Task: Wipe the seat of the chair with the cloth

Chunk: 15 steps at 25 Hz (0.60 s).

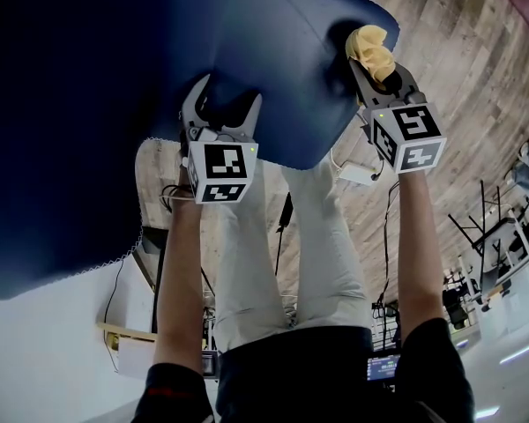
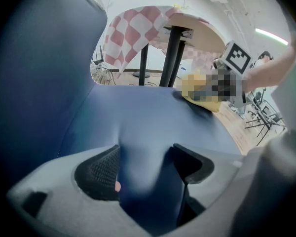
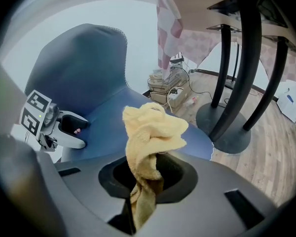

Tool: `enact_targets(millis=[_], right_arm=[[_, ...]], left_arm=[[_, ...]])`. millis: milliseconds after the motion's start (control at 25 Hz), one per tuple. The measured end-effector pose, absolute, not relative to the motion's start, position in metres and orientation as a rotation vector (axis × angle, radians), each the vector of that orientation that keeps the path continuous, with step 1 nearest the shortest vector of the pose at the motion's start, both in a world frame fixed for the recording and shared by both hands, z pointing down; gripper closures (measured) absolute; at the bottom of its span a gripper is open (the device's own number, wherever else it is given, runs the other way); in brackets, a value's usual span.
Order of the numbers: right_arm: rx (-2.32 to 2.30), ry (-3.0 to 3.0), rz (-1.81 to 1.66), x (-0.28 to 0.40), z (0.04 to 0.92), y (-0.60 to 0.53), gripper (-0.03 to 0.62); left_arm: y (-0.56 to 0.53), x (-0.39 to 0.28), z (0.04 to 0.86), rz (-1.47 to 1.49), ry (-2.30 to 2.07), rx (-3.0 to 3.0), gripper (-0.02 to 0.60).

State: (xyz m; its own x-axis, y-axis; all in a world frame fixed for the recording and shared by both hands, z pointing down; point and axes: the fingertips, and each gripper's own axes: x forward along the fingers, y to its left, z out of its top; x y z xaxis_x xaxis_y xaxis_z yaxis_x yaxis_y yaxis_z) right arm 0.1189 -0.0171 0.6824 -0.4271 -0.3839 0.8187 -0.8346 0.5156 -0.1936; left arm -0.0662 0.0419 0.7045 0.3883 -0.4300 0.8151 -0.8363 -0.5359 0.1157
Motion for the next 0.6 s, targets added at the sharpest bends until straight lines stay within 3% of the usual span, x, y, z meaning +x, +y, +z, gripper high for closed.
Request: enact_targets(millis=[600], right_arm=[[0.964, -2.043, 0.793, 0.106, 0.683, -0.023, 0.539]], left_arm=[[0.042, -0.067, 0.705, 1.032, -1.09, 2.132, 0.244]])
